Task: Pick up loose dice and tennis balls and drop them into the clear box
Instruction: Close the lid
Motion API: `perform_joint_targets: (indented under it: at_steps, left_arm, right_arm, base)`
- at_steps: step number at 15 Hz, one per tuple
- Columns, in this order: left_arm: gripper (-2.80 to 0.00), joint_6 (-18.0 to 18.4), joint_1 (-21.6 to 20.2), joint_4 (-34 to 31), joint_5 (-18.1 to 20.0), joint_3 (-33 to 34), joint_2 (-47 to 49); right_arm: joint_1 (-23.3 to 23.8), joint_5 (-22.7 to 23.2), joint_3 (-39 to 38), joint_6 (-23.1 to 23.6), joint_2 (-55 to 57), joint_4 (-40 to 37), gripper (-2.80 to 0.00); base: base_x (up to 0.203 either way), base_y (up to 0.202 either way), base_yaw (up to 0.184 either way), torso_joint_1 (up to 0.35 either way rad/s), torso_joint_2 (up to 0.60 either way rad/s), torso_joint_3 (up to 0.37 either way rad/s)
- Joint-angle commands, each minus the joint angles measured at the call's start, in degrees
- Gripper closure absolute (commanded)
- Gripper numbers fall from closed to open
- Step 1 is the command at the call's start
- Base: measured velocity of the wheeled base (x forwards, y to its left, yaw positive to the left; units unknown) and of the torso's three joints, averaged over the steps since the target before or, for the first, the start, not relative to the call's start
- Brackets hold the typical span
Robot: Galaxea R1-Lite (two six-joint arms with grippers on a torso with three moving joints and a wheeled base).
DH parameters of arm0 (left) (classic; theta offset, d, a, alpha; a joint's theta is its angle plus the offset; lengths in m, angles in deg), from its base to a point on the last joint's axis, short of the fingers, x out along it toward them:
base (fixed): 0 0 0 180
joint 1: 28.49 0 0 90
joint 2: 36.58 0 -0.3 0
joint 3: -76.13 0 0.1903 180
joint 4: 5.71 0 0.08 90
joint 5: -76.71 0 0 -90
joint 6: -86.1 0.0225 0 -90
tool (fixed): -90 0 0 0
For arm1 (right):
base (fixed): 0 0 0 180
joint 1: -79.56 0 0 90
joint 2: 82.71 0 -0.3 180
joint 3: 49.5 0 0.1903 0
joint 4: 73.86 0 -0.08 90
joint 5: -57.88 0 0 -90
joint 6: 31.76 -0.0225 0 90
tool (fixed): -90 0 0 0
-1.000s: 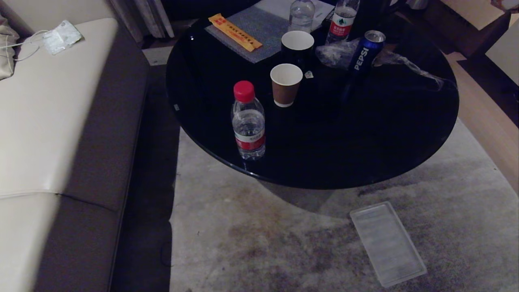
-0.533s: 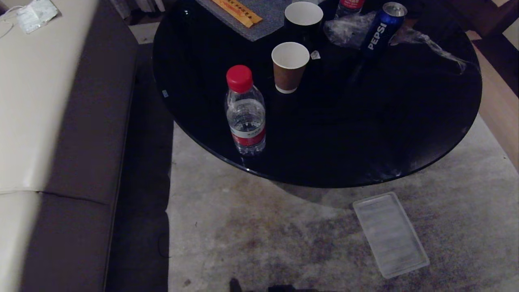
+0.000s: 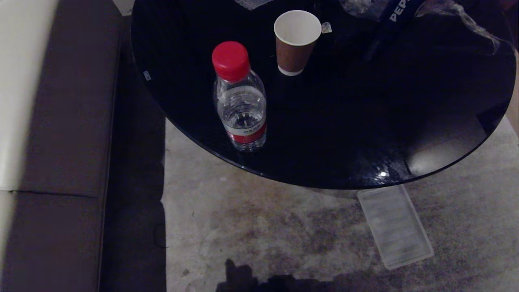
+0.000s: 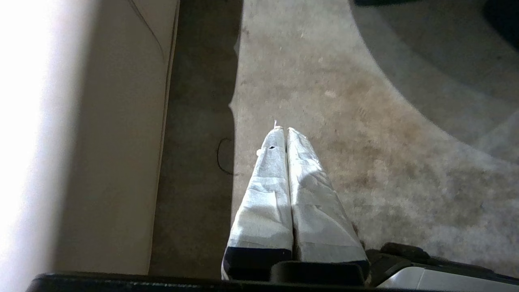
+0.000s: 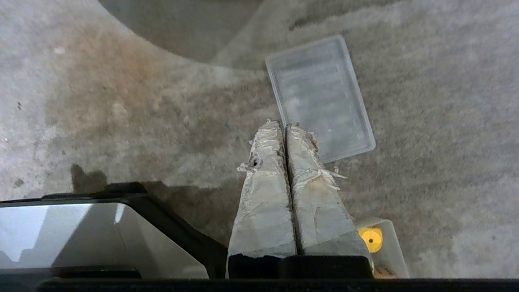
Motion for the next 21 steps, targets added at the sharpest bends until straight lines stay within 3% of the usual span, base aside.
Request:
perform_joint_targets:
  at_steps: [1, 14, 21]
  left_arm:
    - [0.0, -0.06, 0.0, 0.03, -0.05, 0.0, 0.06]
    - [0.0, -0.06, 0.0, 0.03, -0.04, 0.0, 0.06]
    - [0.0, -0.06, 0.0, 0.03, -0.04, 0.0, 0.06]
  right_arm:
    - [-0.06, 0.01, 0.0, 0.0, 0.0, -0.06, 0.0]
    - [-0.02, 0.01, 0.0, 0.0, 0.04, -0.06, 0.0]
    - [0.03, 0.01, 0.0, 0.0, 0.02, -0.06, 0.0]
  base:
    - [0.0, 0.0, 0.0, 0.002, 0.0, -0.198]
    - [0.0, 0.0, 0.0, 0.002, 0.0, -0.197]
    - [-0.06, 0.0, 0.0, 0.001, 0.0, -0.03]
